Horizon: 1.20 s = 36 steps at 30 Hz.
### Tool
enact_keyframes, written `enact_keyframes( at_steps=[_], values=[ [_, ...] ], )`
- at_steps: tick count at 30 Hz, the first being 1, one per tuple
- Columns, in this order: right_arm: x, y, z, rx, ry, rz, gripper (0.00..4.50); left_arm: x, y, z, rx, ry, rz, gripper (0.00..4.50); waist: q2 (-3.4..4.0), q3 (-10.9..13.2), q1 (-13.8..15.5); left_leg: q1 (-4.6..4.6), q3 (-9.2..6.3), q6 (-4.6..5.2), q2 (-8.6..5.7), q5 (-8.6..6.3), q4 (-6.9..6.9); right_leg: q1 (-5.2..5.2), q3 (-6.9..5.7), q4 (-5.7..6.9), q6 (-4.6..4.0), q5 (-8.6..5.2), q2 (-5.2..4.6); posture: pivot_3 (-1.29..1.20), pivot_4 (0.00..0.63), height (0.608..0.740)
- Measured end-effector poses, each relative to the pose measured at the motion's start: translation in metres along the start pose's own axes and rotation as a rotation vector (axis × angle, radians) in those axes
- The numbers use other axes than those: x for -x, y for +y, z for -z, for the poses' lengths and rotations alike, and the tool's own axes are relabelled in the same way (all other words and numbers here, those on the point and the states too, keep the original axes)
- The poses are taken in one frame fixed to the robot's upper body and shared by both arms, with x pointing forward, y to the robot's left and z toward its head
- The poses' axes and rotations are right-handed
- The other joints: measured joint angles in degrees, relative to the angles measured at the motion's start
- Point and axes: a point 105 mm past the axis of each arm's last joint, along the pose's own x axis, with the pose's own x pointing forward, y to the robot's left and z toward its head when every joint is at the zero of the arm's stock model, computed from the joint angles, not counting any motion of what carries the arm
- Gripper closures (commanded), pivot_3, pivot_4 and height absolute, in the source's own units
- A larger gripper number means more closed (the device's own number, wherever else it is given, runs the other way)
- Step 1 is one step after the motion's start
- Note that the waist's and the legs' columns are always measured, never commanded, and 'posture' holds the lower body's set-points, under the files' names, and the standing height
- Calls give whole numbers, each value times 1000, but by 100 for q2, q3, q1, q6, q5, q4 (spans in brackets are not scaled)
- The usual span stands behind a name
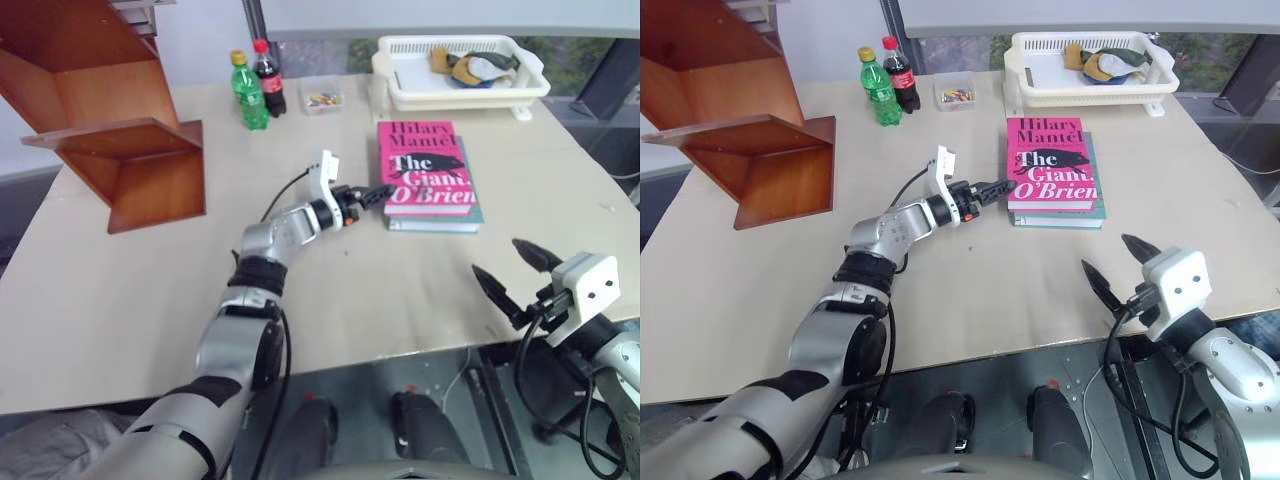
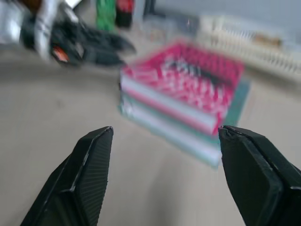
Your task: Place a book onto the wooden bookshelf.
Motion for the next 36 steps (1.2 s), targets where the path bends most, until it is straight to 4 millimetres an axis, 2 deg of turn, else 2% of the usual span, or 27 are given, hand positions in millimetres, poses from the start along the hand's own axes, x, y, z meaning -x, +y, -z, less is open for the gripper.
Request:
enact_keyframes(
  at_steps=[4,9,16,17,19,23,29,36],
  values=[
    [-3,8,-11,17,4,16,36,-4,3,3,15,18,4,0,-2,1,27,-12,-3,1,-4,-1,17,1,-1,-2,-12,10,-3,0,150,740],
    [-4,10,-8,55,49,5,36,-4,6,6,50,24,-1,0,-6,4,36,-17,-10,2,-5,-1,18,0,-5,-3,-15,12,-5,0,150,740],
    [-3,8,-6,113,83,14,36,-14,-1,10,102,29,21,0,-17,10,35,-18,-10,2,-6,-1,19,0,-6,-3,-14,11,-5,0,150,740],
    [-3,8,-6,117,83,16,0,-16,-3,12,110,33,26,503,-17,10,36,-18,-9,2,-6,-1,19,1,-6,-3,-14,11,-6,0,150,740],
    [-2,7,-6,124,84,26,0,-20,-5,15,130,41,31,1096,-18,10,35,-18,-9,2,-6,-1,19,1,-6,-3,-14,11,-6,0,150,740],
    [-1,6,-5,123,96,36,0,-19,-3,18,163,33,26,3023,-20,12,22,-18,-9,2,-5,-1,19,0,-6,-3,-14,11,-5,0,150,740],
    [0,5,-5,121,96,45,0,-19,-3,12,174,13,26,3023,-22,13,33,-18,-8,2,-5,-1,20,1,-6,-3,-13,11,-5,0,150,740],
    [2,5,-5,114,99,48,0,-18,-2,15,206,20,24,3023,-23,13,33,-18,-8,2,-5,-1,21,1,-5,-3,-13,11,-5,0,150,740]
  ],
)
